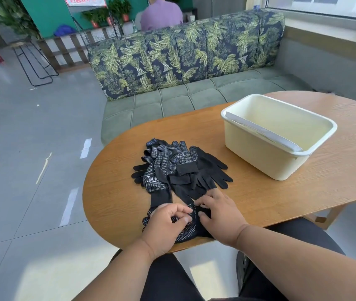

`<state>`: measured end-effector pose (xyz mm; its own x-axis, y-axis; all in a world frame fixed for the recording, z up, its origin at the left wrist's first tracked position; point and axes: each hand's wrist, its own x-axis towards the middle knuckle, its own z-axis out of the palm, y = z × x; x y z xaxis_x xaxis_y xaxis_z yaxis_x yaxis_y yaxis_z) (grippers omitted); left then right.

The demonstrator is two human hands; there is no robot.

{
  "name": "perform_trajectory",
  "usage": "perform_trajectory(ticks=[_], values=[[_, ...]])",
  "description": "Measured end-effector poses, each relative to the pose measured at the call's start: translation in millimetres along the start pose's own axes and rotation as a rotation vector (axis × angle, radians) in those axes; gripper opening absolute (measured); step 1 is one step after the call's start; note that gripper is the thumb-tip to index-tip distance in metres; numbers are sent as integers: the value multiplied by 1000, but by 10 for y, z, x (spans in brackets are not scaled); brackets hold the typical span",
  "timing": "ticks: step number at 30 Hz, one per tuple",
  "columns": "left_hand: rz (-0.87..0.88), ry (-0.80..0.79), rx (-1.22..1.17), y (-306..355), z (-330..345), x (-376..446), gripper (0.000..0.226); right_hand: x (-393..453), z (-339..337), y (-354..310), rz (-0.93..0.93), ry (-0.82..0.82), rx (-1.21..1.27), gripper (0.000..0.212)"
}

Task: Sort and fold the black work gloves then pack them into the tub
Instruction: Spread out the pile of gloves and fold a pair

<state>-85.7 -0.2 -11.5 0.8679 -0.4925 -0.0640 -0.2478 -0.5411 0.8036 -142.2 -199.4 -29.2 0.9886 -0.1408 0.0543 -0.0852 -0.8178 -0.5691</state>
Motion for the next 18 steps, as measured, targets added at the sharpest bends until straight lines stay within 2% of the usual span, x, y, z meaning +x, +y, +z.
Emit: perform_trajectory(ticks=[6,12,18], values=[[53,48,144,-34,24,-5,54,3,12,1,6,12,20,30],[85,26,309,-27,31,3,51,-3,26,14,-2,24,31,31],[89,20,347,-46,3,37,51,-46,10,13,-45,30,38,48]])
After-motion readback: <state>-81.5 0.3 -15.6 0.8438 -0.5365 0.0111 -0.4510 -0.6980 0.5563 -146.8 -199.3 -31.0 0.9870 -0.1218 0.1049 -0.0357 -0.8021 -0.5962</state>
